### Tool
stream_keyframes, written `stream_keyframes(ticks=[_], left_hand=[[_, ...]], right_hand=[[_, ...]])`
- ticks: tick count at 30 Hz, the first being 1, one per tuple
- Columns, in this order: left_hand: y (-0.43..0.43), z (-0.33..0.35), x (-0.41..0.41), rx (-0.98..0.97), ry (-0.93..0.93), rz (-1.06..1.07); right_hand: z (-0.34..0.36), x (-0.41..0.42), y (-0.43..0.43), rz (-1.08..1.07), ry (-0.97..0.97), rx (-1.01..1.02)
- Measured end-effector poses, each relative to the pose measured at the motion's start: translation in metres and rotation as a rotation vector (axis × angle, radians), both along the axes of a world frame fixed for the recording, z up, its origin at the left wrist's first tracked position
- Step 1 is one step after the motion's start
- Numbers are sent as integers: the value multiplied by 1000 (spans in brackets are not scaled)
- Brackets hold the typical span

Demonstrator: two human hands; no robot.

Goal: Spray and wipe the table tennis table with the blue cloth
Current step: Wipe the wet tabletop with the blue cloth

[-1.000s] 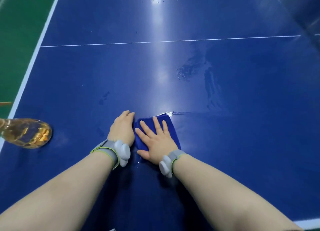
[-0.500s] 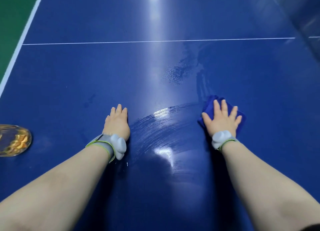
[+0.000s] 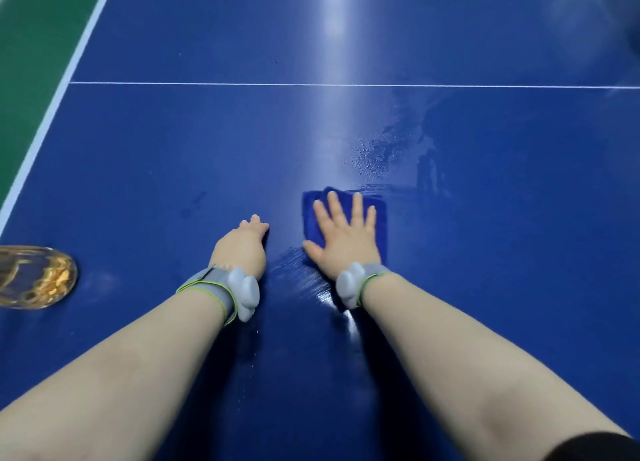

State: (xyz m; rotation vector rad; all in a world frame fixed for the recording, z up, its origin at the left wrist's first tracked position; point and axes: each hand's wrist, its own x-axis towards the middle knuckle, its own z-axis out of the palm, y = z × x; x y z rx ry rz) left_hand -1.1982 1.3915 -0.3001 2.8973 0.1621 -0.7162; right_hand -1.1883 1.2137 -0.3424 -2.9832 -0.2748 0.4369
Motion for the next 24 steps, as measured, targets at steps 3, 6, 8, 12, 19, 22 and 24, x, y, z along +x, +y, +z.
stream_keyframes(ticks=[3, 6, 8, 12, 19, 22, 24], left_hand=[[6, -1, 2, -39, -75, 28], [9, 2, 7, -47, -153, 95], [9, 3, 13, -73, -184, 116], [1, -1, 29, -49, -208, 63], [-15, -4, 58, 14, -138, -16], [-15, -9, 66, 70, -117, -4], [-14, -12, 70, 87, -108, 8]], right_hand=[[-1, -12, 43, 242, 31, -12], [-5, -11, 46, 285, 24, 11], [-6, -4, 33, 301, 0, 38], [-4, 22, -6, 130, -36, 28], [-6, 67, -122, -451, -54, -23], [-9, 77, -130, -563, -50, -1], [-11, 84, -121, -591, -53, 4]])
